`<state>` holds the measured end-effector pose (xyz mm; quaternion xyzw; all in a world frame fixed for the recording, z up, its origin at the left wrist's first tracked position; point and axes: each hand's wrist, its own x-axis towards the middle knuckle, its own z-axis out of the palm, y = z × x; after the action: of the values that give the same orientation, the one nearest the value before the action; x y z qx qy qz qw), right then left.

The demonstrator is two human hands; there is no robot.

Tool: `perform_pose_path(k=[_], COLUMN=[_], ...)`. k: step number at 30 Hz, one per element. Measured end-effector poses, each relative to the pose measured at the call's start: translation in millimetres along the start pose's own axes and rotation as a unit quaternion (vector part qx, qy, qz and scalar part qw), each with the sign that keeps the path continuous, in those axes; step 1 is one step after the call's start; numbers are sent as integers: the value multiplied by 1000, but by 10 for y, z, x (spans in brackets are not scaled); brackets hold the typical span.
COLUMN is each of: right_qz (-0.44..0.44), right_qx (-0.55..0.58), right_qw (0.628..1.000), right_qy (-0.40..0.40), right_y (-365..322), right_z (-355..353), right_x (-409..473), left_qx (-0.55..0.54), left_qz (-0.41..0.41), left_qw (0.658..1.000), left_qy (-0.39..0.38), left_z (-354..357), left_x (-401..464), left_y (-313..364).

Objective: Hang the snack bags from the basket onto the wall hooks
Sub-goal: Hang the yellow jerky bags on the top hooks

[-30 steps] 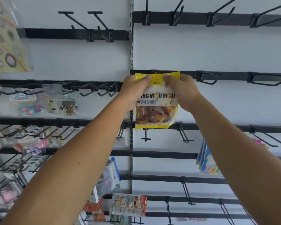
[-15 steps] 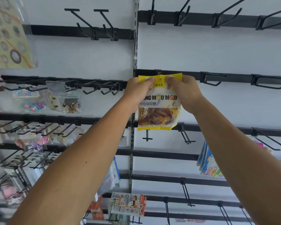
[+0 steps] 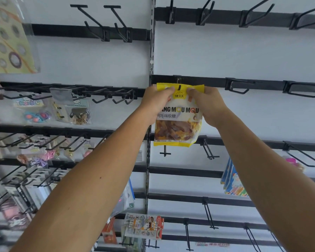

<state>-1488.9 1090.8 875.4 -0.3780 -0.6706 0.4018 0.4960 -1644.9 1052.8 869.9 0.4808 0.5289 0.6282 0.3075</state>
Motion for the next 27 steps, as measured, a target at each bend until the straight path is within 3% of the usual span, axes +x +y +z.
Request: perform_pose_path(k=[9, 13, 21, 27], right_qz=[-14, -17, -38, -28], right_qx=[-27, -97, -172, -188], right_qw=[999, 993, 976, 972], right_qy=[28, 59, 129, 139], right_y=[160, 205, 395, 466], right_z=[34, 71, 161, 151], right_x=[173, 289, 450, 488], left_qx=[9, 25, 164, 171], left_qz=[5, 24, 70, 72], left_qw=[1000, 997, 973, 965], left_qy=[27, 66, 145, 184], left_z=[29, 47, 68, 95], left_x=[167, 262, 424, 444], left_y=[-150, -218, -323, -392])
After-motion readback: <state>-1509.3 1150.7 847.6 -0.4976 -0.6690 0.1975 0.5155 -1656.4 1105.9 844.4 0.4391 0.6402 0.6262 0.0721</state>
